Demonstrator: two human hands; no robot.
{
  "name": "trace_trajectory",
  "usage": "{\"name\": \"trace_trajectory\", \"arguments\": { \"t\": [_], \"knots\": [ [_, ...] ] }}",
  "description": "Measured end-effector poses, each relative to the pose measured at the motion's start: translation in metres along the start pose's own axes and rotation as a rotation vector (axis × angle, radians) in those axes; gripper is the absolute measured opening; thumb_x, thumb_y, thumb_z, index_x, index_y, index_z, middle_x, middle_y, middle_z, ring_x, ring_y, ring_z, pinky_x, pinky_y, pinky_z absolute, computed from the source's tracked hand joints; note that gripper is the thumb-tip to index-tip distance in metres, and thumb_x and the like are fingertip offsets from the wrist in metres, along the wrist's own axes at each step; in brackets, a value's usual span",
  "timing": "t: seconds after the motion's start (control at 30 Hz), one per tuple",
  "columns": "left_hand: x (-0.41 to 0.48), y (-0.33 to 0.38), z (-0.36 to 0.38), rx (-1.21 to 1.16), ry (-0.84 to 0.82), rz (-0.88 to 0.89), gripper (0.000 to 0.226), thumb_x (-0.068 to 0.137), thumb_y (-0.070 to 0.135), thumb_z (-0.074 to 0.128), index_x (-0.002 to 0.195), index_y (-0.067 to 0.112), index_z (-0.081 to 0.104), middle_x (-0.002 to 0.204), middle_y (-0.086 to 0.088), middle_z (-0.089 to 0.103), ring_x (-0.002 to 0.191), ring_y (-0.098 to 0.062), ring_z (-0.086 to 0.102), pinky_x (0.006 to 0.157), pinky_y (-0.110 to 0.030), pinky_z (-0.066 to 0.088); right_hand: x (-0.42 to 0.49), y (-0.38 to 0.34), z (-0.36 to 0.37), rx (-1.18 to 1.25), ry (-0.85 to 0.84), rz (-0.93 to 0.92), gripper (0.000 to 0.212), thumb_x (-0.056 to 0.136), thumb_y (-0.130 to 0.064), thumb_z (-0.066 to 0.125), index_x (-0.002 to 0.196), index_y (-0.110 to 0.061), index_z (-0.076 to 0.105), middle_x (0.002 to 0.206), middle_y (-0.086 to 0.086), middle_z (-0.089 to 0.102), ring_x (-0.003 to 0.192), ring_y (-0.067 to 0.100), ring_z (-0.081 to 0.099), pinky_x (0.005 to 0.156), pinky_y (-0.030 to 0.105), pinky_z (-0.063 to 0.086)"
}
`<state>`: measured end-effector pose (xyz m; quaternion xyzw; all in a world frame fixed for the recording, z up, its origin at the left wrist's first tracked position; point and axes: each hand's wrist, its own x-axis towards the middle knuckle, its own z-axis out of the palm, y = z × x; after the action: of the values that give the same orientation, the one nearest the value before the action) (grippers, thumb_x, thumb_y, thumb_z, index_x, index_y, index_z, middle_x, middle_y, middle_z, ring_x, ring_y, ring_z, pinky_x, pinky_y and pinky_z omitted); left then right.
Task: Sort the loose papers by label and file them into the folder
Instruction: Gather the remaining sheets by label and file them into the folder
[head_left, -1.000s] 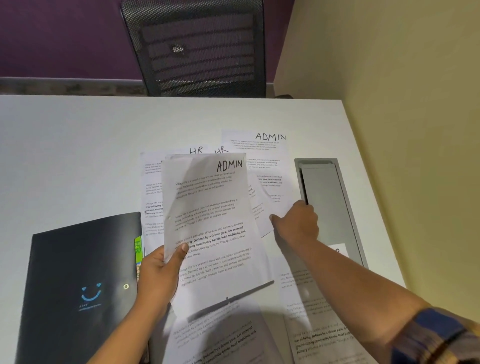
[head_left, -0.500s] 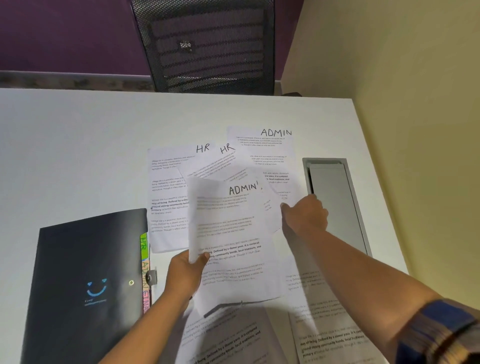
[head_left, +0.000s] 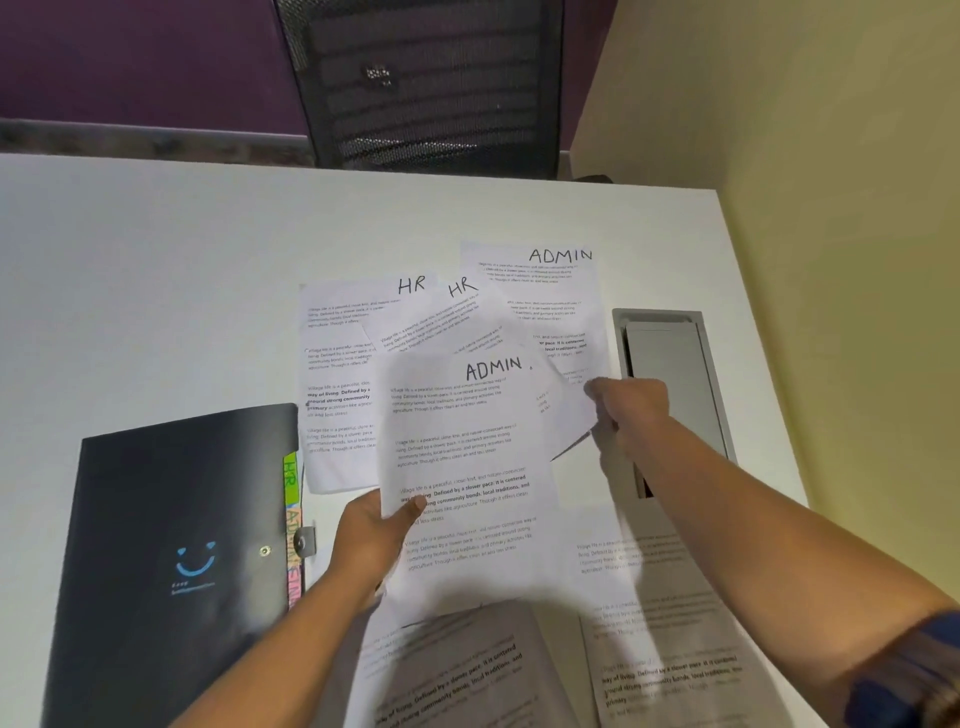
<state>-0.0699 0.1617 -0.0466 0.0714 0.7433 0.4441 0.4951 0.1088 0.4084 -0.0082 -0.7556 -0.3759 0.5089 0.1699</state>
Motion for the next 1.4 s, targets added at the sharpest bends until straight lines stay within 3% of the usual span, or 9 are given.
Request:
{"name": "trace_trajectory", "arguments": {
  "t": [0.2, 0.33, 0.4, 0.57, 0.87, 1.03, 1.17, 1.3, 1.4],
  "knots": [
    [-0.011, 0.014, 0.001, 0.108, 0.019, 0.025, 0.017, 0.092, 0.016, 0.066, 0.109, 0.013, 0.068, 0.077, -0.007, 0.069, 0.072, -0.049, 0.062, 0.078, -0.056, 0.05, -0.008, -0.027, -0.041, -0.31, 0.246, -0.411, 0.02, 0.09, -0.018, 0.06, 0.072, -0.013, 0.067, 0.067, 0.004, 0.062, 0.058, 0.022, 0.055, 0.054, 0.023, 0.041],
    [-0.01, 0.007, -0.004, 0.065, 0.012, 0.058, 0.019, 0.091, 0.016, 0.068, 0.11, 0.013, 0.069, 0.097, -0.001, 0.073, 0.082, -0.015, 0.07, 0.055, -0.014, 0.051, -0.031, -0.047, -0.089, -0.201, 0.476, -0.591, 0.017, 0.09, -0.022, 0.058, 0.091, -0.013, 0.073, 0.078, 0.006, 0.07, 0.064, 0.02, 0.062, 0.059, 0.022, 0.044],
    [-0.016, 0.007, -0.004, -0.007, 0.014, 0.044, 0.016, 0.093, 0.014, 0.066, 0.109, 0.012, 0.068, 0.093, 0.001, 0.071, 0.075, -0.007, 0.066, 0.049, -0.009, 0.048, -0.049, -0.047, -0.115, -0.06, 0.535, -0.627, 0.017, 0.088, -0.021, 0.059, 0.092, -0.011, 0.073, 0.068, 0.007, 0.065, 0.058, 0.009, 0.059, 0.061, 0.024, 0.049],
    [-0.044, 0.011, -0.006, -0.159, -0.032, 0.033, 0.012, 0.091, 0.012, 0.068, 0.102, 0.013, 0.072, 0.098, -0.009, 0.077, 0.08, -0.021, 0.075, 0.061, -0.029, 0.058, -0.121, 0.011, -0.158, 0.235, 0.263, -0.471, 0.008, 0.092, -0.018, 0.065, 0.087, -0.014, 0.069, 0.069, 0.006, 0.059, 0.05, 0.01, 0.052, 0.059, 0.027, 0.049],
    [-0.119, 0.02, -0.022, -0.178, -0.23, 0.17, 0.024, 0.082, 0.006, 0.074, 0.106, 0.01, 0.072, 0.099, -0.007, 0.078, 0.089, -0.024, 0.075, 0.067, -0.03, 0.059, -0.215, 0.139, -0.142, 0.071, -0.126, -0.241, 0.005, 0.089, 0.005, 0.065, 0.092, 0.007, 0.068, 0.053, 0.005, 0.066, 0.043, 0.008, 0.06, 0.047, 0.014, 0.046],
    [-0.153, 0.011, -0.031, -0.08, -0.365, 0.19, 0.028, 0.08, 0.008, 0.078, 0.107, 0.009, 0.073, 0.101, -0.008, 0.077, 0.094, -0.027, 0.074, 0.074, -0.034, 0.059, -0.233, 0.127, -0.131, -0.015, -0.36, -0.177, 0.024, 0.09, -0.036, 0.068, 0.11, -0.023, 0.073, 0.103, -0.006, 0.078, 0.097, 0.016, 0.074, 0.091, 0.036, 0.055],
    [-0.171, 0.009, -0.038, -0.093, -0.381, 0.195, 0.019, 0.083, 0.017, 0.076, 0.101, 0.01, 0.076, 0.098, -0.011, 0.077, 0.089, -0.027, 0.075, 0.067, -0.031, 0.059, -0.243, 0.12, -0.126, -0.006, -0.37, -0.266, 0.023, 0.089, -0.018, 0.071, 0.112, -0.015, 0.072, 0.099, -0.001, 0.079, 0.09, 0.02, 0.077, 0.085, 0.038, 0.058],
    [-0.177, 0.009, -0.048, -0.178, -0.361, 0.197, 0.039, 0.094, 0.052, 0.054, 0.112, 0.023, 0.073, 0.108, -0.002, 0.076, 0.102, -0.02, 0.072, 0.089, -0.04, 0.053, -0.253, 0.127, -0.124, 0.116, -0.4, -0.302, 0.024, 0.087, 0.0, 0.07, 0.109, -0.009, 0.071, 0.099, 0.005, 0.079, 0.09, 0.024, 0.077, 0.068, 0.027, 0.061],
    [-0.181, 0.011, -0.051, -0.244, -0.373, 0.227, 0.021, 0.097, 0.025, 0.058, 0.113, 0.018, 0.07, 0.107, -0.004, 0.076, 0.098, -0.02, 0.073, 0.079, -0.03, 0.057, -0.26, 0.138, -0.12, 0.131, -0.38, -0.351, 0.033, 0.084, 0.008, 0.069, 0.114, -0.005, 0.069, 0.103, 0.008, 0.078, 0.096, 0.029, 0.075, 0.083, 0.041, 0.061]
  ]
}}
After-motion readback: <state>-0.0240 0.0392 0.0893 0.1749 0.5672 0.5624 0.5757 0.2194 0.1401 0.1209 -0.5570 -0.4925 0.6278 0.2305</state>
